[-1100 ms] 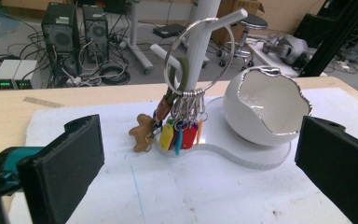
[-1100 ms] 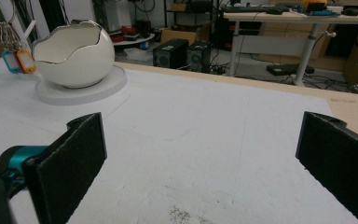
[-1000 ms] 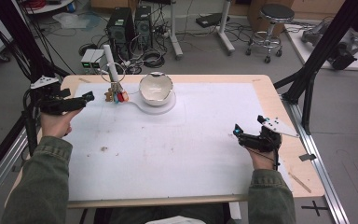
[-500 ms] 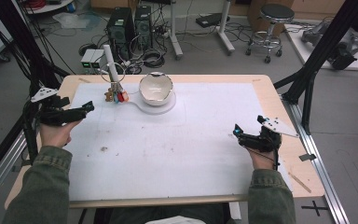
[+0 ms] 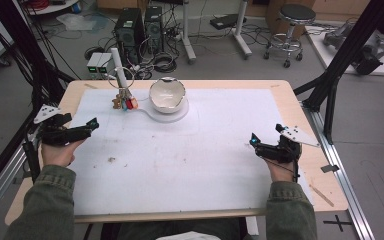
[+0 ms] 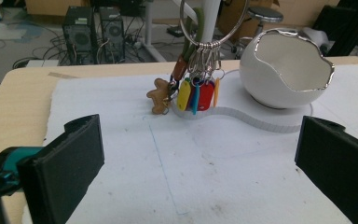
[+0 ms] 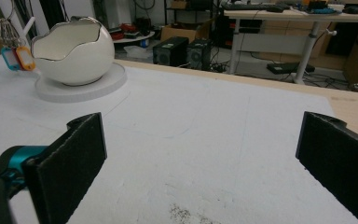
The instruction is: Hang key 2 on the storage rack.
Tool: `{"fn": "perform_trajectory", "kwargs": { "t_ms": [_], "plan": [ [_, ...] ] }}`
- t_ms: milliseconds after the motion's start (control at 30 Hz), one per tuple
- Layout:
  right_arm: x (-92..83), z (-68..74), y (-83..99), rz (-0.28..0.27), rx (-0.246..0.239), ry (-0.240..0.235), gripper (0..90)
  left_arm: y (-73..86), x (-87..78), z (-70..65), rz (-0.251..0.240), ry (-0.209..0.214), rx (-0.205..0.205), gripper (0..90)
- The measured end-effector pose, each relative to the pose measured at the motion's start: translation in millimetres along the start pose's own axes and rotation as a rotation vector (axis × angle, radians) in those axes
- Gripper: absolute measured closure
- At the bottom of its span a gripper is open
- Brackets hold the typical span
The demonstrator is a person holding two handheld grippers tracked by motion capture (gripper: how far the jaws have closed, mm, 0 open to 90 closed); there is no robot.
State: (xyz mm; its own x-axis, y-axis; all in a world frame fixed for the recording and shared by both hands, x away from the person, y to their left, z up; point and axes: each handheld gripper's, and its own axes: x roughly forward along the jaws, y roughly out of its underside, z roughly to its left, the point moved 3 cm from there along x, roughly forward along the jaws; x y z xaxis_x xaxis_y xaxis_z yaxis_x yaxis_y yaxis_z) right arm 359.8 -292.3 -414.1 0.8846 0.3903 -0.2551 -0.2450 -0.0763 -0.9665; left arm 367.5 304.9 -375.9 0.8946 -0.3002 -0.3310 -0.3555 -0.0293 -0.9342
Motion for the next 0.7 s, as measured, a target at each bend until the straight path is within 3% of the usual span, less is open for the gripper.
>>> {"fn": "perform_trajectory", "kwargs": {
  "t_ms": [100,467,600,700],
  "plan": [
    [-0.2,0.0,0.0,0.000,0.001,-0.001,0.7,7.0,-3.0,0.1,-0.009,-0.009,0.017,1.6],
    [-0.4,-1.2,0.4,-0.002,0.008,0.001,0.7,22.7,-13.2,6.7,-0.044,-0.028,0.001,1.6],
    [-0.3,-1.1,0.6,-0.001,0.003,0.001,0.7,32.8,-16.9,8.1,-0.030,-0.030,0.023,1.7],
    [0.2,-0.3,0.9,0.001,0.000,-0.005,0.7,36.8,-22.3,11.5,-0.046,-0.035,0.031,1.6]
  ]
}}
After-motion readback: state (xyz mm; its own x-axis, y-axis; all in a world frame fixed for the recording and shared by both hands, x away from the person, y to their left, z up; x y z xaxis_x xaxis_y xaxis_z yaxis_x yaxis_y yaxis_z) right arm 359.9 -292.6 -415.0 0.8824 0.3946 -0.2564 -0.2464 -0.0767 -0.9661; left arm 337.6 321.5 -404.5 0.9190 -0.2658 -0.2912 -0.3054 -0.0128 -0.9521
